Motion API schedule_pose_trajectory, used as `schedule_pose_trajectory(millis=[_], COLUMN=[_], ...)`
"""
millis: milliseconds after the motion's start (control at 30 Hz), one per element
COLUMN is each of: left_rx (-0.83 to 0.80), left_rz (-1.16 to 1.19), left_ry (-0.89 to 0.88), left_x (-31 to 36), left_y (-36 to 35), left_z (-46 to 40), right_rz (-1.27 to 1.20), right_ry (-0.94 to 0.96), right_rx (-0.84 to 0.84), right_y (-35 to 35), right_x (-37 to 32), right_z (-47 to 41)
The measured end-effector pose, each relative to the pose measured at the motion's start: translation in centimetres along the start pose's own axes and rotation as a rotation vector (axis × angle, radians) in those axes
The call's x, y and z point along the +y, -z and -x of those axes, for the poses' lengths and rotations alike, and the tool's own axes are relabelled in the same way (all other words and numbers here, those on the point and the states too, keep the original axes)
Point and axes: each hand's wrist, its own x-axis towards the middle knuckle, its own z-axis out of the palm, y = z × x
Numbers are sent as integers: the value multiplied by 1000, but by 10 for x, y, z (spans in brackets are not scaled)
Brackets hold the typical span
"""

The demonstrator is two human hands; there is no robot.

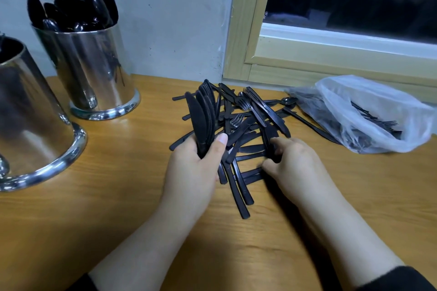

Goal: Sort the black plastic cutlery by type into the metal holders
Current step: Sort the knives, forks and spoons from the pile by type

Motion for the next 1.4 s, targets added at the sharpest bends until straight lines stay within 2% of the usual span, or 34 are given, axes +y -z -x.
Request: schedule_pose_trajectory(millis=[233, 400, 1200, 1333, 1400], left_rx=[7, 10, 10, 23, 41], left_rz=[-14, -20, 20, 62, 97], left_ry=[10, 1, -17, -7, 9], left_x=[-1, 0, 0, -2, 0], left_y=[-3, -3, -2, -3, -3], left_z=[-1, 0, 0, -1, -1], right_rz=[28, 25, 47, 0, 2], right_ry=[6, 5, -141, -83, -77], right_rx=[-79, -58, -213, -70, -67], right_y=[15, 16, 27, 22, 21], right_x=[9, 11, 0, 5, 6], right_z=[2, -1, -14, -9, -7])
